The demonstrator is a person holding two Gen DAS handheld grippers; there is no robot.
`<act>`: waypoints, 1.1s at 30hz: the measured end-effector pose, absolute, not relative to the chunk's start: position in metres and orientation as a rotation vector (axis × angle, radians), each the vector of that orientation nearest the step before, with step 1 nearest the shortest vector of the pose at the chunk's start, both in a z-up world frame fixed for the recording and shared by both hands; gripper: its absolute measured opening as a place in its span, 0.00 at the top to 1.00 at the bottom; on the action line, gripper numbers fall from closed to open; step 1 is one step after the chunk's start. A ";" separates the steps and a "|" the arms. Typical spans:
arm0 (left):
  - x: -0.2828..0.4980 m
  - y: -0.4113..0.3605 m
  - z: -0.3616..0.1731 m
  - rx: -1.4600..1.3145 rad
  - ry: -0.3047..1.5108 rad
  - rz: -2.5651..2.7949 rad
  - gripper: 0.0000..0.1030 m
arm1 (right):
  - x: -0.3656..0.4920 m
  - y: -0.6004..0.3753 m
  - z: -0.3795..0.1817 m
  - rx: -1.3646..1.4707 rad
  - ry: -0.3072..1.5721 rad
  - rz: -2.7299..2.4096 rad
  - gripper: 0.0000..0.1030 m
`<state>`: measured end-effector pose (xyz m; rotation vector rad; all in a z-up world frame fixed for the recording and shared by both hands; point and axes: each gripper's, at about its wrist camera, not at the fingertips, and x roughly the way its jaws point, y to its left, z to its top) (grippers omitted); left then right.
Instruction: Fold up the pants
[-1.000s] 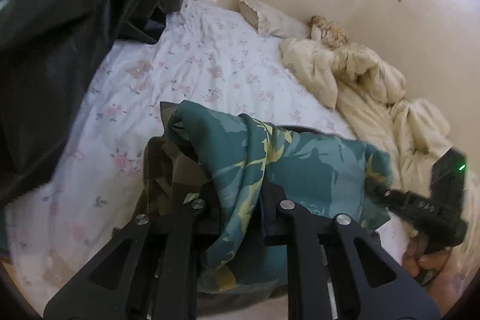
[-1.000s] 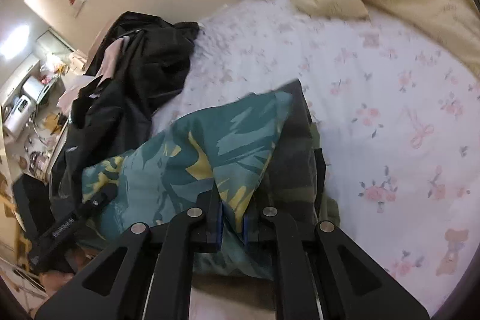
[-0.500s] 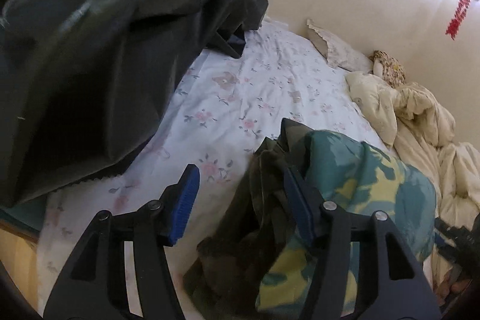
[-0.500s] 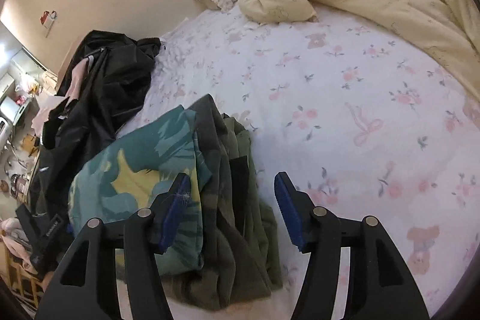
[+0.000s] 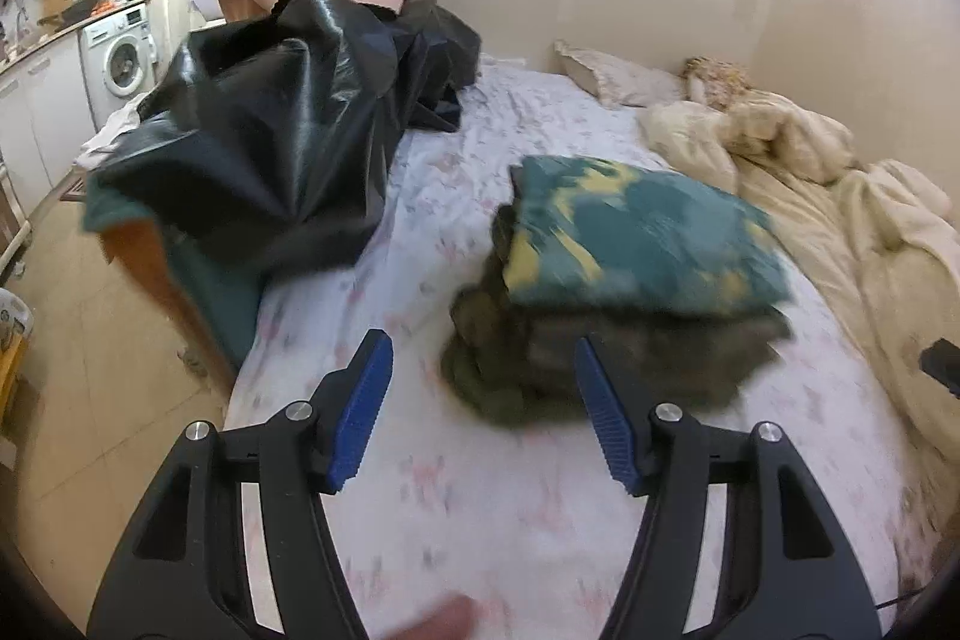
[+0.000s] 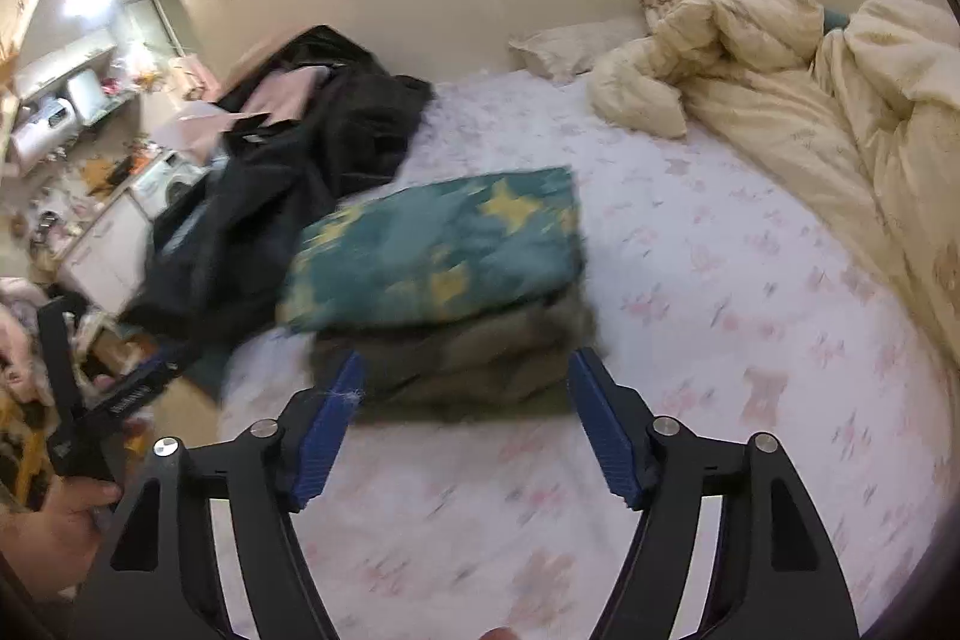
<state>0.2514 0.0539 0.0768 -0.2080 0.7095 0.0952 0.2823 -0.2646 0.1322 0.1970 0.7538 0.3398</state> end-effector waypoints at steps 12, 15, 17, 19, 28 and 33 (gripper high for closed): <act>0.072 0.008 0.095 -0.114 0.674 0.082 0.00 | 0.088 -0.236 0.150 0.077 0.576 0.218 0.01; 0.042 -0.003 0.090 -0.125 0.680 0.053 0.00 | 0.056 -0.231 0.142 0.078 0.557 0.215 0.00; 0.029 -0.010 0.087 -0.108 0.663 0.031 0.00 | 0.041 -0.228 0.137 0.062 0.539 0.196 0.00; 0.015 -0.017 0.084 -0.064 0.620 0.029 0.00 | 0.032 -0.227 0.128 0.053 0.524 0.186 0.00; 0.000 -0.028 0.070 -0.015 0.614 0.049 0.00 | 0.022 -0.215 0.086 -0.002 0.562 0.122 0.00; 0.001 -0.023 0.070 -0.044 0.588 0.045 0.00 | 0.021 -0.212 0.082 -0.008 0.559 0.122 0.00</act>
